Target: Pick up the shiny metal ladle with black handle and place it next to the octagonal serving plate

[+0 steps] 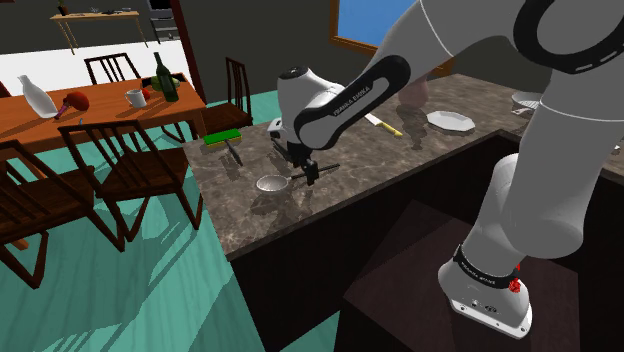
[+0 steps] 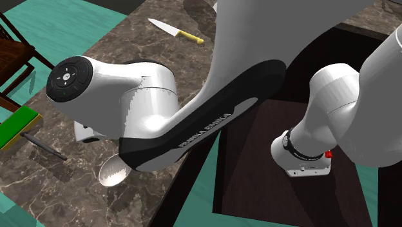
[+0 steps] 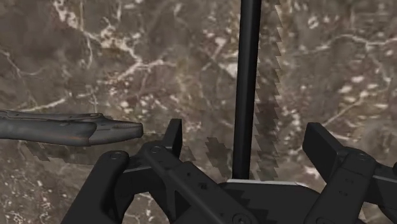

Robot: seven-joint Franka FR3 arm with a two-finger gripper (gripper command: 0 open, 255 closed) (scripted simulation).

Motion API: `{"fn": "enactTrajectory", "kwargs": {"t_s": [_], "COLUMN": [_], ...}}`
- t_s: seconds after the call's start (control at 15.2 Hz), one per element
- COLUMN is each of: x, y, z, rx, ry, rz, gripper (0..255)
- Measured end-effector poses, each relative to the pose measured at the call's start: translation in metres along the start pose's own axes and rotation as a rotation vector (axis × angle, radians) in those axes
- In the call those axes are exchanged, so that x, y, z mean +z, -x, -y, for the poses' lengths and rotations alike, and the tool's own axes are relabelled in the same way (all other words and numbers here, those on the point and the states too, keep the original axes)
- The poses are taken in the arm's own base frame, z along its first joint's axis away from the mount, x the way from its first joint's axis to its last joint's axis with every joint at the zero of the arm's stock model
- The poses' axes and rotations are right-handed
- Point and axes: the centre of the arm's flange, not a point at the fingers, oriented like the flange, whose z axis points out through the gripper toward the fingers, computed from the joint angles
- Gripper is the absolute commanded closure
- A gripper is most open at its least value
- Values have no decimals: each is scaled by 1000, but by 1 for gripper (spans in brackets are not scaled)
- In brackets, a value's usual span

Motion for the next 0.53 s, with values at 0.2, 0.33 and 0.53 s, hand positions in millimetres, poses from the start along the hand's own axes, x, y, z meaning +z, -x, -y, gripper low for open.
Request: {"fn": "enactTrajectory", "kwargs": {"t_s": [0.2, 0.33, 0.53], "x": [1, 1, -1], "y": [0, 0, -1], "z": [0, 0, 2], "rx": [0, 0, -4], "ry": [0, 0, -4], "rz": [0, 0, 2], "gripper": [0, 255, 255]}}
